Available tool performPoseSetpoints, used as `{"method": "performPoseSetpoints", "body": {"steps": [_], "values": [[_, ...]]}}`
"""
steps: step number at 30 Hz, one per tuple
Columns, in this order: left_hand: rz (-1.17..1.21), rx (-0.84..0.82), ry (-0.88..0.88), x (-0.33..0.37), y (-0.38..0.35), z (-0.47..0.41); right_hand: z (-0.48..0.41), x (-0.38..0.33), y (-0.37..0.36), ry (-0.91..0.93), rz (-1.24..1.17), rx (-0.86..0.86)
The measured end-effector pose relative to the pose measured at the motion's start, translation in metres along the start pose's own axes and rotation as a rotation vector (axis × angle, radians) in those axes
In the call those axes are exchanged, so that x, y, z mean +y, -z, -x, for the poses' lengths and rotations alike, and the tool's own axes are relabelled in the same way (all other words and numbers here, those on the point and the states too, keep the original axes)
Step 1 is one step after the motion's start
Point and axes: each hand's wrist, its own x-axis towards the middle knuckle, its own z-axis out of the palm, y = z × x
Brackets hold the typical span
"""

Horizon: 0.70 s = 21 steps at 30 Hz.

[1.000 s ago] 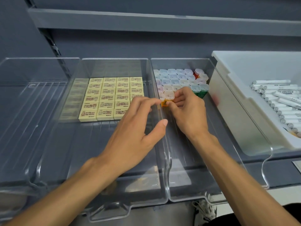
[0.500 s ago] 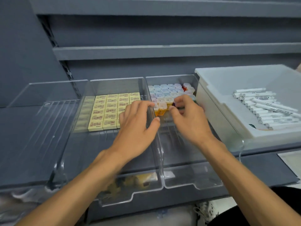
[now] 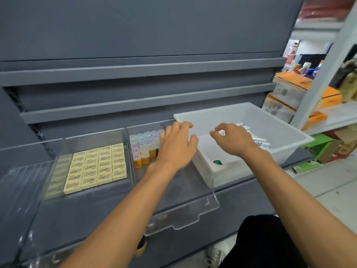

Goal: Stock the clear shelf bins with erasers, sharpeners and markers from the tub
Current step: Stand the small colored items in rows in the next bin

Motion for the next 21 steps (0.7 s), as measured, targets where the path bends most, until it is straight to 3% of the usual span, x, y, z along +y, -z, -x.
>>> {"method": "performPoseSetpoints", "body": {"steps": [5, 11, 17, 21], "values": [[-0.049, -0.195, -0.142, 0.019, -0.014, -0.026, -0.014, 0.044, 0.015, -0.053, -0.074, -0.070], [-0.041, -0.424, -0.187, 0.028, -0.033, -0.064, -0.039, 0.074, 0.014, -0.027, -0.183, -0.193], [-0.251, -0.980, -0.163, 0.044, -0.062, -0.098, -0.074, 0.083, -0.002, 0.023, -0.292, -0.131], [-0.286, -1.285, -0.138, 0.052, -0.083, -0.101, -0.090, 0.085, 0.001, 0.041, -0.289, -0.216]]}}
